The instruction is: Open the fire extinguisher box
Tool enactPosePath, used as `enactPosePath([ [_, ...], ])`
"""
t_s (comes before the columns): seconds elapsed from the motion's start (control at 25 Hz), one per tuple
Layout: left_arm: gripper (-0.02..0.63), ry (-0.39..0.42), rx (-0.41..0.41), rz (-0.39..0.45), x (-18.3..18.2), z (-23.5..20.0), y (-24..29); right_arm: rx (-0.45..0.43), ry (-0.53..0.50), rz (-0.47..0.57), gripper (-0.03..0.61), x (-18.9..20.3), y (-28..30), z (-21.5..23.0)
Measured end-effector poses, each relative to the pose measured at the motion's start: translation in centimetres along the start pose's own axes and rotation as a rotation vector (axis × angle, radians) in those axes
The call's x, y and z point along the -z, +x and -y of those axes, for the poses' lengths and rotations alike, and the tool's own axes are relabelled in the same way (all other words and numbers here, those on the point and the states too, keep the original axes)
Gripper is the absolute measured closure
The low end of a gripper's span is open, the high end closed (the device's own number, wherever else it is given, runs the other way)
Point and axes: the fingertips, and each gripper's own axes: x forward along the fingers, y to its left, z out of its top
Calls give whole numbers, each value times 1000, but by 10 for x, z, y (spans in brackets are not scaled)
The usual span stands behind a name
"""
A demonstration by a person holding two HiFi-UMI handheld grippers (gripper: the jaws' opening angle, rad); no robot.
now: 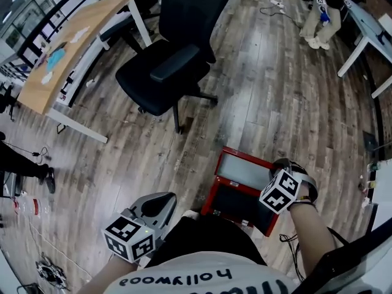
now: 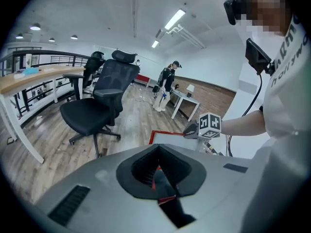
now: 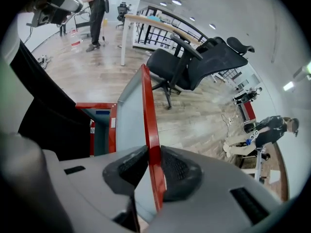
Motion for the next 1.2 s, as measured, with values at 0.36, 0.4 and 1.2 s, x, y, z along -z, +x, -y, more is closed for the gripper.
enactPosePath([
  [0.36,606,-30,-79,6,11,6,-7,-40,-28,8,506,3,28,19],
  [0.4,606,-32,-88,4,12,5,-8,-46,-25,12,506,3,31,21],
  [1.2,606,-91,-181,-51,33,0,-12,-51,2,12,520,7,97,51],
])
